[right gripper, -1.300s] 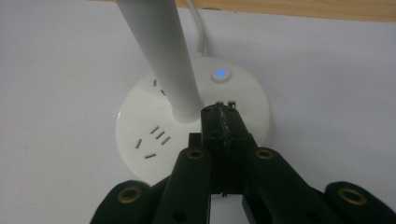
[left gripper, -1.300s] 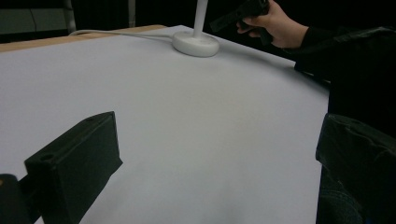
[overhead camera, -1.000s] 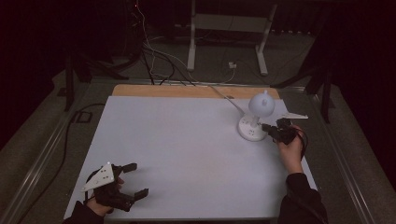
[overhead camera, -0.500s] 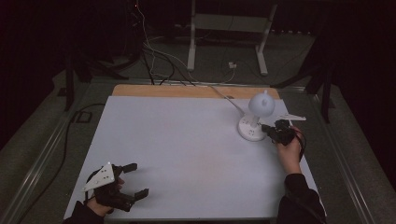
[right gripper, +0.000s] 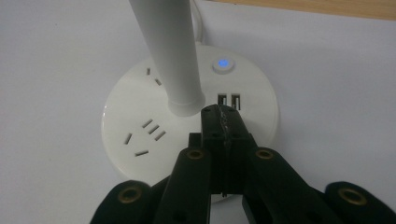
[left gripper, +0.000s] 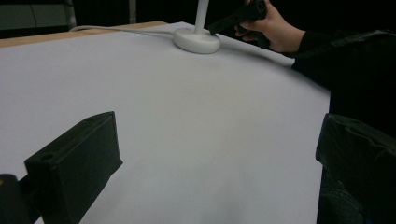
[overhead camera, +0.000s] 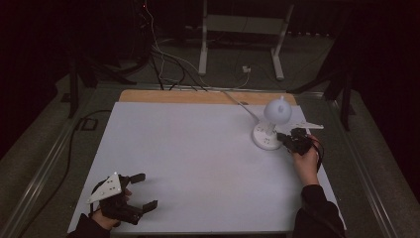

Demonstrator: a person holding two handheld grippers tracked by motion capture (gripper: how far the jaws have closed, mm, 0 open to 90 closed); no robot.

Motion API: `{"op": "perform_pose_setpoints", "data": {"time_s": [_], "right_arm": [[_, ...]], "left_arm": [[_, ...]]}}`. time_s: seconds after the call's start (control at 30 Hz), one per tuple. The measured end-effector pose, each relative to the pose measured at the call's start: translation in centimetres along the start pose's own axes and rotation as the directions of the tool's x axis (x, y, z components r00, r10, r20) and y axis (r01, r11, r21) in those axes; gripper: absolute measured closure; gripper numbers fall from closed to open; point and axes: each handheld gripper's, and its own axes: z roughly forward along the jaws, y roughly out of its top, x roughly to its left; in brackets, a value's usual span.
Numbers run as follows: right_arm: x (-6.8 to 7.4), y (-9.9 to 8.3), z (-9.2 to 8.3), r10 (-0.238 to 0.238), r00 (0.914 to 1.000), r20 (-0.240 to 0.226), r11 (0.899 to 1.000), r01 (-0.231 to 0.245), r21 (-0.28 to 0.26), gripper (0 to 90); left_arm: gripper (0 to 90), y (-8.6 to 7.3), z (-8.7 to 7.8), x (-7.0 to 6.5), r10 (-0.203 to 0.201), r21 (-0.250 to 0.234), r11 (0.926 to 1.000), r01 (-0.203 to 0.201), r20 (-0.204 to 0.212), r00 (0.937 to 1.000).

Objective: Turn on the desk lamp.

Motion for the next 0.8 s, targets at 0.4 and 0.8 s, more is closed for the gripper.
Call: {"op": "perform_pose_setpoints", "data": {"time_s": [0.4, 0.8], "right_arm": [[0.3, -0.1, 0.4, -0.014, 0.9999, -0.006, 1.0, 0.014, -0.011, 90.0], [-0.1, 0.9, -1.6, -0.016, 0.999, -0.041, 0.997, 0.012, -0.079, 75.3]], "left_arm": [[0.4, 0.0, -0.1, -0.1, 0.002, -0.003, 1.0, -0.002, 0.0, 1.0], [0.4, 0.1, -0.1, 0.0, 0.001, -0.005, 1.0, -0.001, -0.002, 1.0]]}}
